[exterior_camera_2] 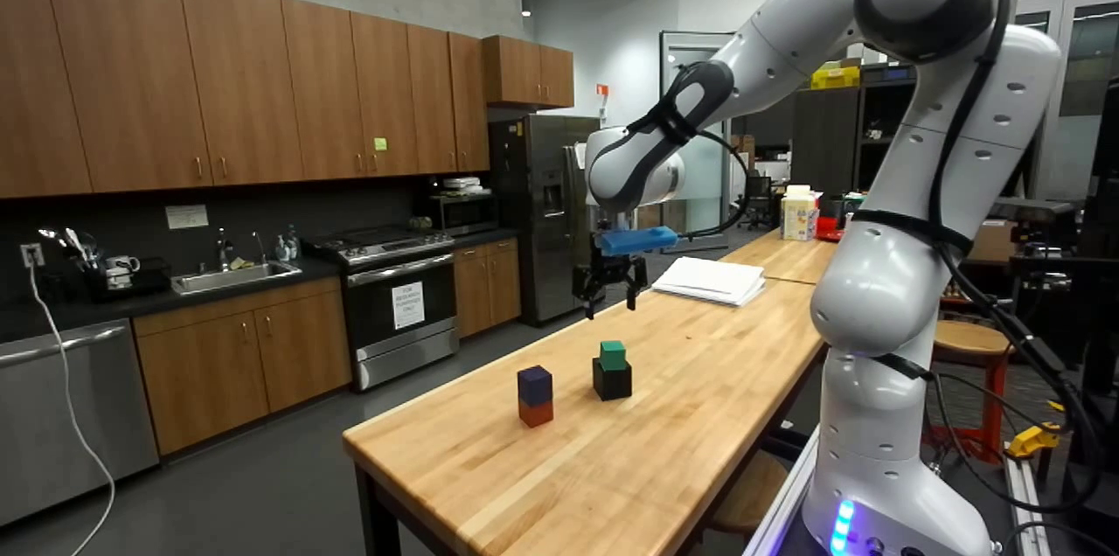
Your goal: Stack all the cubes
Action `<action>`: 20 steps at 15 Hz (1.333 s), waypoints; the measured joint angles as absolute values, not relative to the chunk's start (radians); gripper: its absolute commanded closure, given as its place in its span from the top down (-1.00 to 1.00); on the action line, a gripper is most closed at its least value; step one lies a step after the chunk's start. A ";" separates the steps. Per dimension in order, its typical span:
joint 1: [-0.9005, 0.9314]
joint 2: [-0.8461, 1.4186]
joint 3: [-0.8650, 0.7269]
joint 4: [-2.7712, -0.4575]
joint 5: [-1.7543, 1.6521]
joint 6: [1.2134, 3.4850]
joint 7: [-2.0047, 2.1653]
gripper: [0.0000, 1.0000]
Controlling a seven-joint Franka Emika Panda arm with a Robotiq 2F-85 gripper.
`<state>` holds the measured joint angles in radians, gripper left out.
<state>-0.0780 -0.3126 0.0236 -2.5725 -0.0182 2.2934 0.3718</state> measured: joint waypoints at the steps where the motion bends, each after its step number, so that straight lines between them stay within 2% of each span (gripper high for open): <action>1: -0.083 -0.286 0.022 -2.555 -0.018 2.309 0.382 1.00; 20: -0.120 0.042 -0.075 -2.398 -0.014 2.425 0.428 1.00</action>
